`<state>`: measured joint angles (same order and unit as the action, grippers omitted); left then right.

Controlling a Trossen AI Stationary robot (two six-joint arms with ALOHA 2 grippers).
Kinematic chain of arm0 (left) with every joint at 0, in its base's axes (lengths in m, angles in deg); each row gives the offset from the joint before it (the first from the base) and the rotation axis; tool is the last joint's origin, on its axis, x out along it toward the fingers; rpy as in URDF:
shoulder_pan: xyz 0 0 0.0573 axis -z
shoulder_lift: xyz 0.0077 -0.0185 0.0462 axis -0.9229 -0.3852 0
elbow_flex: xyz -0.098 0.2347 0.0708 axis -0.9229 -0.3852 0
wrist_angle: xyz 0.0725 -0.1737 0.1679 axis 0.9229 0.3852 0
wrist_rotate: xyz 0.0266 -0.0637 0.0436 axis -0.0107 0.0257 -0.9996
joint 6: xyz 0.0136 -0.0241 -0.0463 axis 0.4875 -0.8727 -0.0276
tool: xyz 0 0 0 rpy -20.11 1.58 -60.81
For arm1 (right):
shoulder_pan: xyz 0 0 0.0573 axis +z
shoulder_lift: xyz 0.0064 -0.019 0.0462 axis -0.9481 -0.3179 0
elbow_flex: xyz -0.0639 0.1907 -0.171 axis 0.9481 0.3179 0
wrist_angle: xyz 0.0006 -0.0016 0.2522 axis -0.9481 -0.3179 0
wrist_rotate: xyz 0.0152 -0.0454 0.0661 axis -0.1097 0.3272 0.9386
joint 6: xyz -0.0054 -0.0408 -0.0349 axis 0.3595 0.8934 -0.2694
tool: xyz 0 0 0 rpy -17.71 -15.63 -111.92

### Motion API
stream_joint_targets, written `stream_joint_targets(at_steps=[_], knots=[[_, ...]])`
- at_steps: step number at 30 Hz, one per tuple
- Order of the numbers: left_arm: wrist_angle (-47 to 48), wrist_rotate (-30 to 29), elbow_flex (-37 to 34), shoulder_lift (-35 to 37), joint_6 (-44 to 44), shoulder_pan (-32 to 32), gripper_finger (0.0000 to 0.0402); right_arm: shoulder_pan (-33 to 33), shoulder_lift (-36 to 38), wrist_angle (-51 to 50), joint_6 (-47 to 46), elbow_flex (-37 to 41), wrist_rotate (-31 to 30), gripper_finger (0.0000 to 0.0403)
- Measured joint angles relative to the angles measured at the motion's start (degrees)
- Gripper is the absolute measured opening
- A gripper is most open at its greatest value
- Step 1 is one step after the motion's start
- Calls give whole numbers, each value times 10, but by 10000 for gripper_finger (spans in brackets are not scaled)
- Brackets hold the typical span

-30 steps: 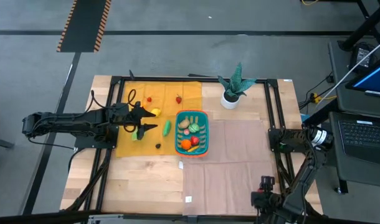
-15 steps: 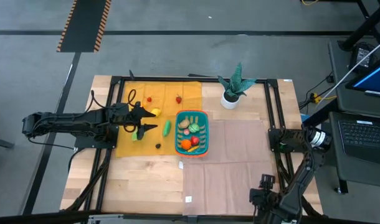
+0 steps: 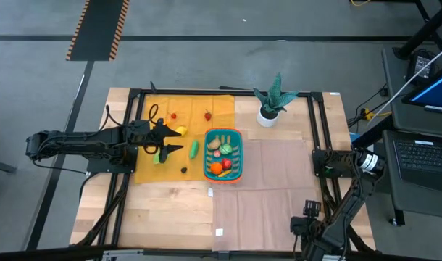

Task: Pick and placing Produce into tupperware
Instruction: Put the bottom raspberry into the basket

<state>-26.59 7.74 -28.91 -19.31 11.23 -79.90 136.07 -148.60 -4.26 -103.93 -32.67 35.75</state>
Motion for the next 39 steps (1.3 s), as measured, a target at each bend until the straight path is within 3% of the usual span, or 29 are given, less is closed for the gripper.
stream_joint_targets(at_steps=[39], knots=[[0, 0, 0, 0, 0, 0, 261, 0, 1, 33, -1, 0, -16, 269]])
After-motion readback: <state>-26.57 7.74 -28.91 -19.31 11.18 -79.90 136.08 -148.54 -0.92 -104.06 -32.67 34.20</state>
